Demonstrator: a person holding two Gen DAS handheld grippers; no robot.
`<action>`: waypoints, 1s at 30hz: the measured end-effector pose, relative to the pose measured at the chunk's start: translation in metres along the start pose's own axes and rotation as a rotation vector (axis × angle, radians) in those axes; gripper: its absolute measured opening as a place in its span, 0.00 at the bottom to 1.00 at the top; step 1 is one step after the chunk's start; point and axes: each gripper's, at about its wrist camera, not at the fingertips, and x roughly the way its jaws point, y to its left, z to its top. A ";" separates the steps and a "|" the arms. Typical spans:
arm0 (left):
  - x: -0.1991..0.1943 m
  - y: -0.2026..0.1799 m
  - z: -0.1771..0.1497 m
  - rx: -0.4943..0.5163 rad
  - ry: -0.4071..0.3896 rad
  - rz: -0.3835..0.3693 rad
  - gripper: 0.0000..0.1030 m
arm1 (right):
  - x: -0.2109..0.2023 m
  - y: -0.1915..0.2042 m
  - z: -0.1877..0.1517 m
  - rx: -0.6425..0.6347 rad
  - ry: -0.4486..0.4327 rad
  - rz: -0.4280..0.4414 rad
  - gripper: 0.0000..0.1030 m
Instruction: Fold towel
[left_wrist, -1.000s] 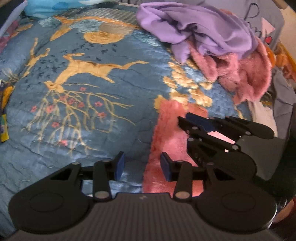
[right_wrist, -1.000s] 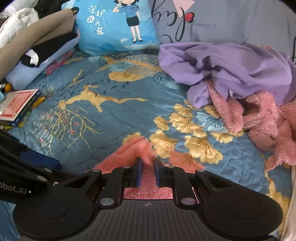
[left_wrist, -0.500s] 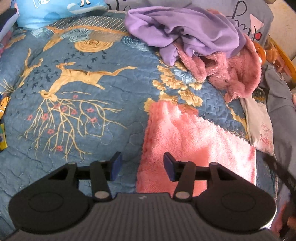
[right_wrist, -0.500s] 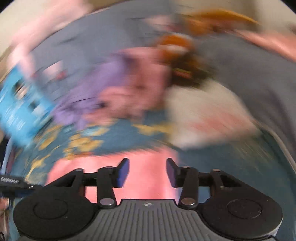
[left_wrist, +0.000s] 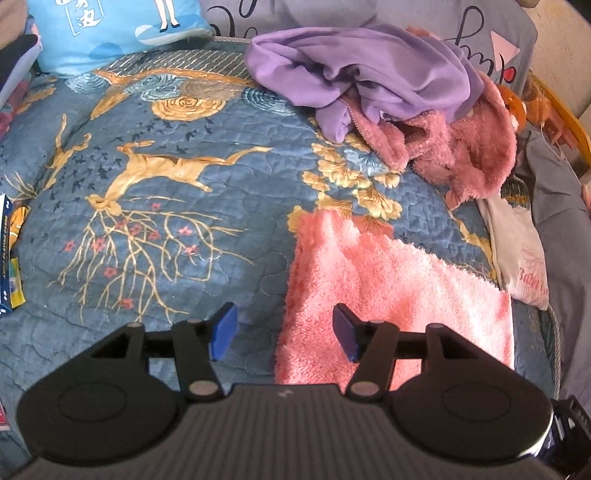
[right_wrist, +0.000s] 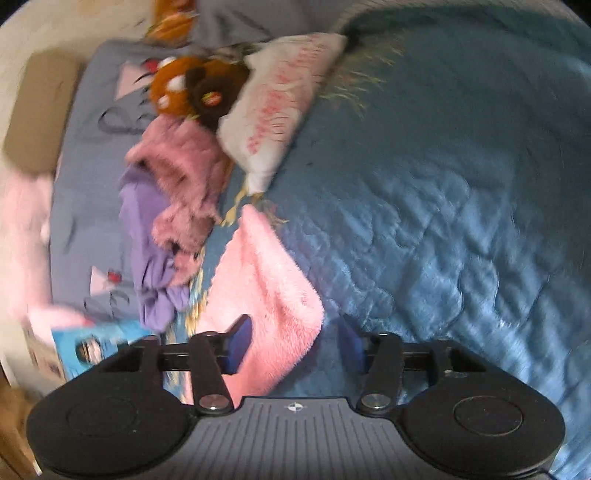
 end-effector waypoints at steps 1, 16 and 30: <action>0.000 0.000 0.000 -0.001 -0.001 0.000 0.60 | 0.001 -0.001 0.000 0.023 0.004 0.001 0.09; -0.051 0.065 0.029 -0.180 -0.142 0.018 0.60 | 0.040 0.173 -0.097 -0.982 -0.072 -0.110 0.05; -0.077 0.108 0.036 -0.273 -0.174 -0.009 0.64 | 0.098 0.193 -0.233 -1.594 0.218 -0.116 0.06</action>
